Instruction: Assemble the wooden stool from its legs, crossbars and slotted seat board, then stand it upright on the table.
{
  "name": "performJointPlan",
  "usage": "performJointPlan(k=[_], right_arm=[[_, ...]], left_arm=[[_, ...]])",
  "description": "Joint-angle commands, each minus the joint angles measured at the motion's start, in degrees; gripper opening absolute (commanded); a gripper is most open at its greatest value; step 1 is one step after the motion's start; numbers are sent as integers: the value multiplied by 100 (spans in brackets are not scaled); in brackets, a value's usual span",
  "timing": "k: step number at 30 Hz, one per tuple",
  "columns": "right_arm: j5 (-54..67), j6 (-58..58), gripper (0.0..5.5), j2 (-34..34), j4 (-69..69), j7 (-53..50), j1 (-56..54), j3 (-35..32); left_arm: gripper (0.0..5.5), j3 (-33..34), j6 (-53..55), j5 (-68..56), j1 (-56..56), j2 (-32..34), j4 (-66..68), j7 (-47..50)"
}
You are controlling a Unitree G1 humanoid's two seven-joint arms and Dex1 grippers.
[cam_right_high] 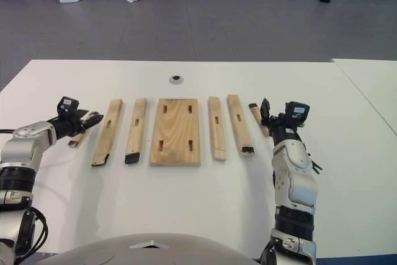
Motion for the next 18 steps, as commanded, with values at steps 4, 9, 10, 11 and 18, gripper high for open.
performJointPlan(k=[4,9,10,11,18], right_arm=[[32,50,355,127,-167,-134,195,-55],[50,7,355,191,-268,-185,352,-102],[49,4,355,208,-287,-189,389,-119],[43,3,355,223,-296,-190,411,-128],[32,65,355,232,-372,-227,418,-125]], left_arm=[[322,228,-256,154,-36,138,17,225],[322,34,-73,251,333,320,-14,-109],[322,-13,-102,303,327,356,44,-132],[322,-40,-149,347,301,379,129,-135],[322,-160,-165,388,372,362,336,-372]])
